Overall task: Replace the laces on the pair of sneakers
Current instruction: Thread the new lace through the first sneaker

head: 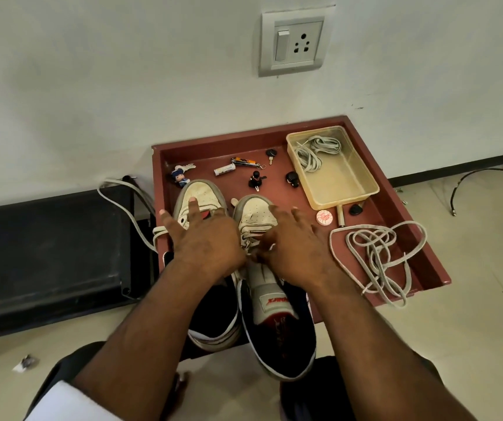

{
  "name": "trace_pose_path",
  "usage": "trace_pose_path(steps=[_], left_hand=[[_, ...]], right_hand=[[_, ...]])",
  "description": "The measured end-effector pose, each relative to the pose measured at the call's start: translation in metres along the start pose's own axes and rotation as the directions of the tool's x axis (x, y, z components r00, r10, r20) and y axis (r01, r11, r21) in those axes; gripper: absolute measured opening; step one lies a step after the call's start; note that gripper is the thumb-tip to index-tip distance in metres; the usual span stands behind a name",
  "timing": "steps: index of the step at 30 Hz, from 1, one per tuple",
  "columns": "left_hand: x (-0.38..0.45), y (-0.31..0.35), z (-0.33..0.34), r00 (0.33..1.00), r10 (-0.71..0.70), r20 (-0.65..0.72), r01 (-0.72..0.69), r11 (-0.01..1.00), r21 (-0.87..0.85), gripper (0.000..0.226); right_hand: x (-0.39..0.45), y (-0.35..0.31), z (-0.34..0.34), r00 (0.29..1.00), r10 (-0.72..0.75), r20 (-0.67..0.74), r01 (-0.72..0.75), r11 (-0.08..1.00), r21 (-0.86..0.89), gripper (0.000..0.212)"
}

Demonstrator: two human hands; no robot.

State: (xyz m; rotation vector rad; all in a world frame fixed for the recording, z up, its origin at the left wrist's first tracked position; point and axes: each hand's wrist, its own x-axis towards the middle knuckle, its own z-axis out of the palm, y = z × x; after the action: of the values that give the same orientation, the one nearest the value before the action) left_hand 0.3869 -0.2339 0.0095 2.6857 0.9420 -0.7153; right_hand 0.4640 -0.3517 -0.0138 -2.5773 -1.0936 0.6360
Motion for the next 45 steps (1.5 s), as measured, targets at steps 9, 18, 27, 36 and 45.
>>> trace_pose_path(steps=[9,18,27,36,45], left_hand=[[-0.002,0.000,-0.003,1.000,0.014,0.015,-0.013,0.999,-0.039,0.034],[0.000,-0.004,-0.001,0.999,0.026,0.041,-0.022,0.996,-0.089,0.023],[0.000,-0.004,-0.003,0.997,0.046,0.069,-0.035,0.988,-0.150,0.015],[0.003,-0.006,0.000,0.997,0.012,0.070,-0.004,0.993,-0.115,0.014],[0.004,-0.006,-0.001,0.998,0.007,0.068,0.002,0.992,-0.126,0.022]], right_hand=[[-0.004,0.050,-0.023,0.889,0.375,-0.264,-0.347,0.926,0.147,0.021],[0.001,-0.006,-0.003,0.999,0.030,0.028,-0.029,0.999,-0.041,0.014],[-0.037,0.069,-0.066,0.863,0.419,-0.282,-0.423,0.905,0.047,0.025],[-0.001,-0.012,-0.004,0.992,0.102,0.074,-0.104,0.994,0.034,0.019],[-0.073,0.025,-0.117,0.796,0.352,-0.492,-0.060,0.855,0.516,0.016]])
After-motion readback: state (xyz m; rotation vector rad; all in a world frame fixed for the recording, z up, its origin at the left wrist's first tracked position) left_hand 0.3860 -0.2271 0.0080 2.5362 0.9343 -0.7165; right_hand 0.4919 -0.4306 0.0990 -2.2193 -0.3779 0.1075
